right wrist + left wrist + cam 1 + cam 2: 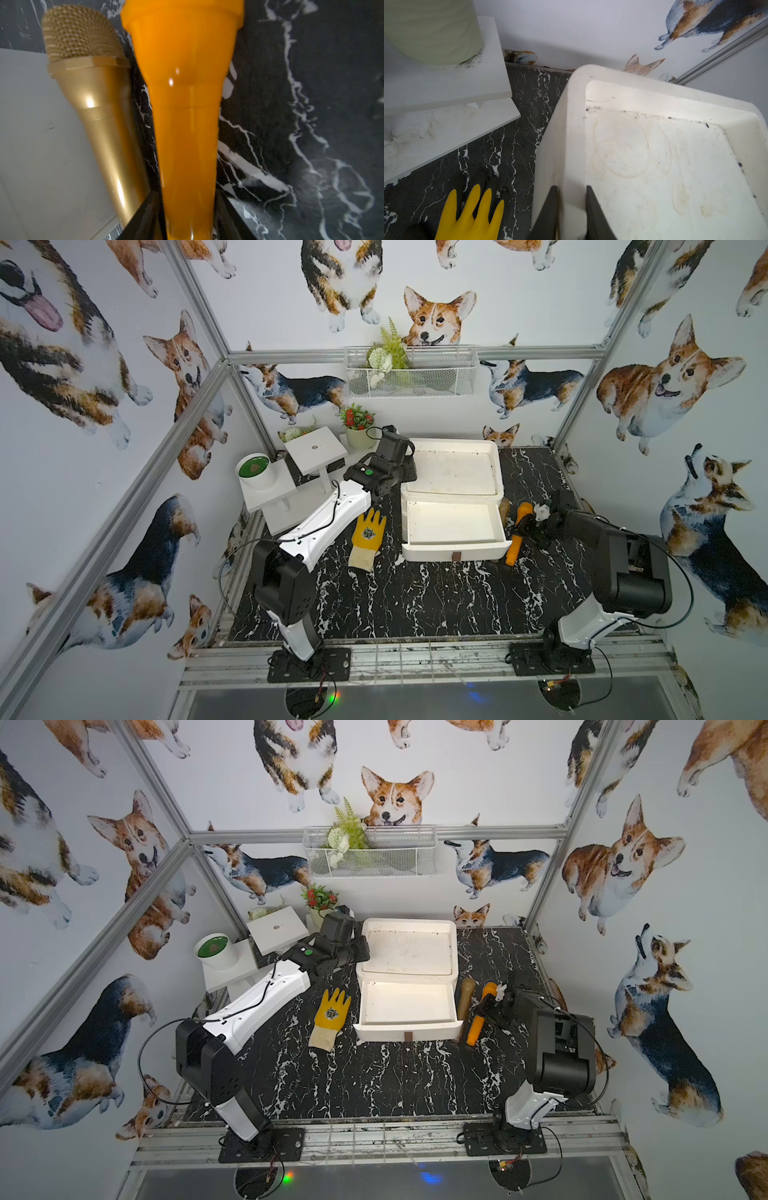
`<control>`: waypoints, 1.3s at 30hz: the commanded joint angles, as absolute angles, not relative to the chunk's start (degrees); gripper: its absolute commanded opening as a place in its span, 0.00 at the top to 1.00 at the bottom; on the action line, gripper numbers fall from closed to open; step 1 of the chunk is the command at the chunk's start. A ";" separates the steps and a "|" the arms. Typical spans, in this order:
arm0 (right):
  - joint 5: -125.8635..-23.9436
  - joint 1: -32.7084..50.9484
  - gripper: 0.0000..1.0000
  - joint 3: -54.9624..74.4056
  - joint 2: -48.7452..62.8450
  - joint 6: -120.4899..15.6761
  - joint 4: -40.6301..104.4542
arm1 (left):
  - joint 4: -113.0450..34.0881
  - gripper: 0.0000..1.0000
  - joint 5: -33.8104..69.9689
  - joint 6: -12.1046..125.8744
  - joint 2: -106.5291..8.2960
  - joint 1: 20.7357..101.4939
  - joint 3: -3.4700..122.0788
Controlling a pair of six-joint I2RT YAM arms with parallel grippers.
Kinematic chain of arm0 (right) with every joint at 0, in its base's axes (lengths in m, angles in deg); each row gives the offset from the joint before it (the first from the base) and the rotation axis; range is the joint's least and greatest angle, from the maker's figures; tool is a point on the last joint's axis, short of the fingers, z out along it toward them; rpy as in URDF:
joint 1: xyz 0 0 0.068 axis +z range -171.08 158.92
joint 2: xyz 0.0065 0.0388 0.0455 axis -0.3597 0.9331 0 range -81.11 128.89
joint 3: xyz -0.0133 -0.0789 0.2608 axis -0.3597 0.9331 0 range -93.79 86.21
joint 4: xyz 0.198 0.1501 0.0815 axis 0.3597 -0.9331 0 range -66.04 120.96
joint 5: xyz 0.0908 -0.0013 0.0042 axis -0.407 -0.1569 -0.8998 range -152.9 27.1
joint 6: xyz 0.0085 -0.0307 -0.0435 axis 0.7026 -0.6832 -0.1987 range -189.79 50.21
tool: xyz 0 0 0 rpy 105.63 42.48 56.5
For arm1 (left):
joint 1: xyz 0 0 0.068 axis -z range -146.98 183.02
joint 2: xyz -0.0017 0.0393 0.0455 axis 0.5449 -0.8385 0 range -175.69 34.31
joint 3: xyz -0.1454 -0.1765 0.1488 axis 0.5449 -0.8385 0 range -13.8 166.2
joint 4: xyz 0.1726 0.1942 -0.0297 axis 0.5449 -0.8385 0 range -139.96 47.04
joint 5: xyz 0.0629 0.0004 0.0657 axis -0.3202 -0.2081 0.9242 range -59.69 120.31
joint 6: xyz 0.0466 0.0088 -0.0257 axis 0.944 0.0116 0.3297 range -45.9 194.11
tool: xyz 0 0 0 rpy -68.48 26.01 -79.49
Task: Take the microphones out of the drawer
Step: Place the microphone at the center of the board, then close the drawer in the storage box.
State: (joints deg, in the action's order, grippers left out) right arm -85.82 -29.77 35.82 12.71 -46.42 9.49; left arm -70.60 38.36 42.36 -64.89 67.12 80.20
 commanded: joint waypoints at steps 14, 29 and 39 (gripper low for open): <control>-84.89 -29.79 0.45 35.41 6.92 -48.42 5.66 | -78.89 0.98 36.94 38.42 -65.68 66.64 80.03; -83.00 -28.62 0.53 32.39 -13.04 -51.89 -1.86 | -79.52 0.98 36.64 38.42 -66.56 66.56 81.06; -80.48 -20.08 0.87 24.12 -22.96 -52.79 -7.35 | -79.61 0.99 36.72 38.16 -66.81 66.59 80.95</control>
